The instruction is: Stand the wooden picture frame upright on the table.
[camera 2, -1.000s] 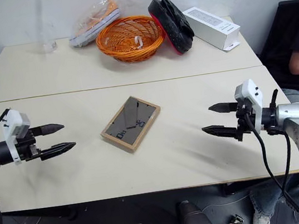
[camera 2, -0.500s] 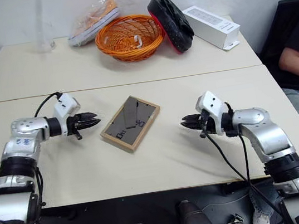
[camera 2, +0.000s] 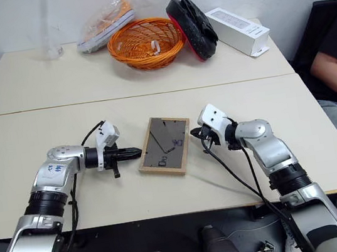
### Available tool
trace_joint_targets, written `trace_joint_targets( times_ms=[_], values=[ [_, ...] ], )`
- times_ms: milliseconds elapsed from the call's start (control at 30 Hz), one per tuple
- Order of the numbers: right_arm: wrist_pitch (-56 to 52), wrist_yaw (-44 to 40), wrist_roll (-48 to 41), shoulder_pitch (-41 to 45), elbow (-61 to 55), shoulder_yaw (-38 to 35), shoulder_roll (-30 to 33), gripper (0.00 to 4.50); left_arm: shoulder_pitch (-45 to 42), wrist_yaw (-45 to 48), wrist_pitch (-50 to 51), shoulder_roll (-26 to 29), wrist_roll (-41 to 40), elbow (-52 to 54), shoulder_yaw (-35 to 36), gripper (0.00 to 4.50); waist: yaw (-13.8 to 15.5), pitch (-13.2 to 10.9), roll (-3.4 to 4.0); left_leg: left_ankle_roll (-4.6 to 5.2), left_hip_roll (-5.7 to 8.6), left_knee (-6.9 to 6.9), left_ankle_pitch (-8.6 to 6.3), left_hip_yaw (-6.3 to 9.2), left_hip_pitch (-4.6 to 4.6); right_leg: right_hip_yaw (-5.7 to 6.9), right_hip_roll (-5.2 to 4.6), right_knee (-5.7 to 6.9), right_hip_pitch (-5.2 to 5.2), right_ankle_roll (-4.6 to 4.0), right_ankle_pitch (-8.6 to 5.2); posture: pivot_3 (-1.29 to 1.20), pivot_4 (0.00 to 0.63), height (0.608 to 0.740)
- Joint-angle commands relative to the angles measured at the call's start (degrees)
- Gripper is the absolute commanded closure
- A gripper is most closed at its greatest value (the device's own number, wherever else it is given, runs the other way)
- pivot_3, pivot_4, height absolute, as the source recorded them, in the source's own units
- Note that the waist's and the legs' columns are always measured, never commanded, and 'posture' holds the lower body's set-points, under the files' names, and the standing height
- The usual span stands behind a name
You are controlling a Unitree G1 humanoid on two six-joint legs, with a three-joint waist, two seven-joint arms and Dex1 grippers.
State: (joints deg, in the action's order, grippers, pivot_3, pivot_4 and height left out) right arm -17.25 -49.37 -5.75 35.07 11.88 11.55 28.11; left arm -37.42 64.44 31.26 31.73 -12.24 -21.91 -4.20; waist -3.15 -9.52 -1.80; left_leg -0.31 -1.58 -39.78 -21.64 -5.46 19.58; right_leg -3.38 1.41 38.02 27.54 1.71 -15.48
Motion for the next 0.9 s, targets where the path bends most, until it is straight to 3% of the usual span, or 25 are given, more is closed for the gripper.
trace_joint_targets(
  times_ms=[33, 233, 533, 733, 900],
  values=[
    [0.97, -1.92, 0.87, -0.07, -3.23, -0.06, 2.49, 4.5, 1.36, -1.4, 11.71, 1.64, -4.96, 6.13, 3.3, 4.46, -0.03, 0.0, 0.0, 0.0, 0.0, -0.01, 0.0, 0.0, 0.0, 0.0, 0.0, 0.01, 0.0, 0.0, 0.0, 0.0, 0.15, 0.74],
    [1.84, -6.59, 3.96, -3.0, -9.01, 4.02, 6.44, 4.5, -0.52, -2.77, 36.76, 3.34, -13.62, 6.95, 6.31, 2.59, -0.09, 0.0, 0.0, 0.02, 0.02, 0.0, -0.02, 0.04, -0.03, 0.0, 0.01, -0.09, -0.03, 0.0, 0.0, 0.0, 0.15, 0.74],
    [0.99, -5.91, 7.12, -3.01, -10.53, 7.15, 3.97, 4.5, -2.43, -6.0, 43.79, 1.38, -15.29, 5.64, 1.35, 0.02, 0.03, 0.05, 0.0, -0.03, 0.04, -0.03, -0.01, 0.05, -0.18, 0.0, 0.0, -0.07, -0.15, 0.0, 0.0, 0.0, 0.15, 0.74],
    [0.68, -5.4, 7.85, -2.98, -10.3, 7.1, 2.39, 4.5, -2.34, -7.04, 45.75, -3.29, -16.88, 6.03, -1.78, 0.02, 0.28, 0.25, 0.02, -0.02, 0.05, -0.03, -0.02, 0.05, -0.33, 0.0, -0.01, -0.11, -0.3, 0.0, 0.0, 0.0, 0.15, 0.74],
    [0.7, -5.32, 8.18, -3.56, -10.85, 6.96, 2.37, 4.5, -3.99, -10.09, 47.57, -8.37, -18.32, 5.63, 1.18, 0.02, 1.1, 0.28, 0.06, 0.02, 0.08, -0.04, -0.04, 0.06, -0.36, 0.0, -0.03, -0.16, -0.37, 0.0, 0.0, 0.0, 0.15, 0.74]
  ],
)
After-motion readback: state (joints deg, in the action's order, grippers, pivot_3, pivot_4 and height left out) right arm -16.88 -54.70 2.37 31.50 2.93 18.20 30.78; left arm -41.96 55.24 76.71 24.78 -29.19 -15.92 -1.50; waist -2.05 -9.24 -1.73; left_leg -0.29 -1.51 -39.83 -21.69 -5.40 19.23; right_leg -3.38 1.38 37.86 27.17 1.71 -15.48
